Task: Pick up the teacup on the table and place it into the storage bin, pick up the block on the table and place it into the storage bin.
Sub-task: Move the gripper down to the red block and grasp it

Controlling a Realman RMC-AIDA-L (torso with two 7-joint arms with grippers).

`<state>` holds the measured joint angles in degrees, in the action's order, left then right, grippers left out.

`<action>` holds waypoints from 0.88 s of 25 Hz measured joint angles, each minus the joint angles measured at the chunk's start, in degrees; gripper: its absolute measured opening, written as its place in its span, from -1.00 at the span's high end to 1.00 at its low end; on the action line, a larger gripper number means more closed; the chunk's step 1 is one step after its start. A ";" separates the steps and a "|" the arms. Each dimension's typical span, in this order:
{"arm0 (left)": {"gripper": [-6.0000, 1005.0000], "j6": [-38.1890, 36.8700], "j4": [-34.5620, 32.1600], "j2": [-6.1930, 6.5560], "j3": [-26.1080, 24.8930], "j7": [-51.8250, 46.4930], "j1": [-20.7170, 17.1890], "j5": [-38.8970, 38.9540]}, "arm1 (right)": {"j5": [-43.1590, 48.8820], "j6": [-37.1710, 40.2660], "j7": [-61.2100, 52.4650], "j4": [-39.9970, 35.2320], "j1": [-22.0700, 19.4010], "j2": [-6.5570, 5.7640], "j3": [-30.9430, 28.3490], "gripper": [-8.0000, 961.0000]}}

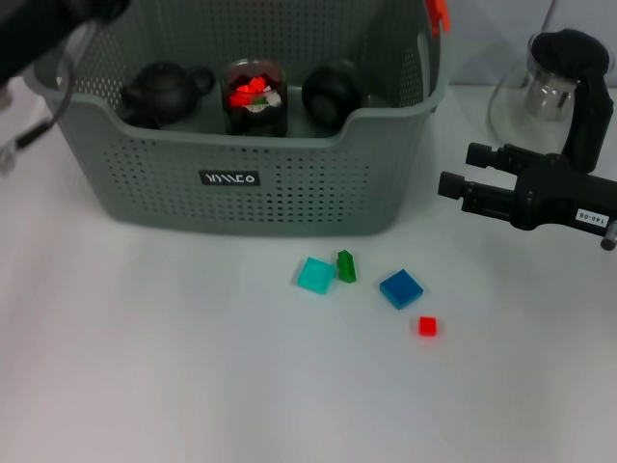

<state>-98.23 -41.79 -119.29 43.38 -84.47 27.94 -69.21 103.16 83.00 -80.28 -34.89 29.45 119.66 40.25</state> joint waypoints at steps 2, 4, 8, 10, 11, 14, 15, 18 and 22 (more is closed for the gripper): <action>-0.64 -3.86 4.34 0.25 -0.77 4.74 -1.26 -0.64 | -0.03 0.12 0.10 0.00 -0.02 0.13 0.14 -0.67; -0.65 -5.17 4.59 -0.11 -1.11 8.54 -3.07 -6.43 | 0.04 0.47 0.12 0.00 0.00 0.13 0.35 -0.67; -0.65 -6.51 2.94 -1.34 -1.24 12.40 -5.90 -23.54 | 0.61 2.59 0.18 -0.30 -0.09 -0.02 0.43 -0.67; -0.65 -6.22 2.24 -1.72 -1.45 12.87 -6.82 -31.14 | 1.86 4.17 0.04 -0.55 -0.17 -0.35 0.44 -0.66; -0.65 -5.84 2.16 -1.81 -1.92 12.92 -7.04 -33.81 | 2.94 5.13 -0.41 -0.78 -0.19 -0.55 0.44 -0.66; -0.65 -5.32 2.32 -1.95 -4.86 13.39 -7.68 -37.49 | 8.41 8.27 -5.77 -3.43 -0.19 -0.95 0.45 -0.66; -0.65 -5.27 2.49 -1.95 -6.04 13.56 -7.90 -37.95 | 8.41 8.27 -5.77 -3.43 -0.19 -0.95 0.45 -0.66; -0.65 -5.24 2.72 -1.91 -9.94 14.47 -8.50 -38.90 | 15.19 10.91 -15.74 -10.86 0.05 -0.58 0.45 -0.66; -0.65 -4.93 2.99 -1.59 -13.58 15.24 -8.87 -39.83 | 25.66 18.63 -29.22 -24.73 2.55 -0.28 3.10 -0.66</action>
<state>-103.16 -38.80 -120.88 29.81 -69.23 19.08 -109.05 128.82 101.63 -109.50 -59.62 32.01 119.38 43.36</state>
